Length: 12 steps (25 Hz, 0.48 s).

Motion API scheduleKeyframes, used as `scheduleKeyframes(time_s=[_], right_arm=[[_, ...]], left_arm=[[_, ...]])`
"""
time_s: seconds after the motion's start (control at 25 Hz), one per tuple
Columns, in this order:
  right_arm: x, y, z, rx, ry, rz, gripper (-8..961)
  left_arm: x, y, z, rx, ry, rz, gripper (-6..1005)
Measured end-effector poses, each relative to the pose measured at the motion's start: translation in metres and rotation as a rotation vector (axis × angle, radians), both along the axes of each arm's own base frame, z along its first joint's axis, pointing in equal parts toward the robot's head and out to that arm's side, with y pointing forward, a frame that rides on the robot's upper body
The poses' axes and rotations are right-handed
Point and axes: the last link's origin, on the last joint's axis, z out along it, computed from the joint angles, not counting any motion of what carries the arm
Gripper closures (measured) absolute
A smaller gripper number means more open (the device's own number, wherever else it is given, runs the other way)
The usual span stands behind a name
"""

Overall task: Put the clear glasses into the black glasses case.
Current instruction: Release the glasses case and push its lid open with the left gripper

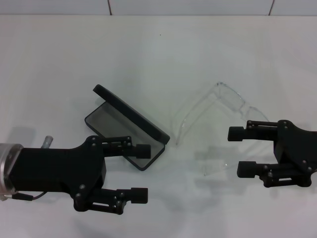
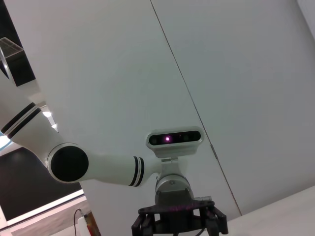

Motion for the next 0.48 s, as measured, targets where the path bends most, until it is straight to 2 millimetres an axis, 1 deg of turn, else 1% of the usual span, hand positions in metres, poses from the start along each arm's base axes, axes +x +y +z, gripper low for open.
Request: scheduleKeyframes(time_s=[0.48], right_arm=[[0.0002, -0.0002, -0.0007, -0.003, -0.004, 0.0, 213]], left_arm=[[-0.0003, -0.0003, 0.0001, 0.004, -0.001, -0.001, 210]])
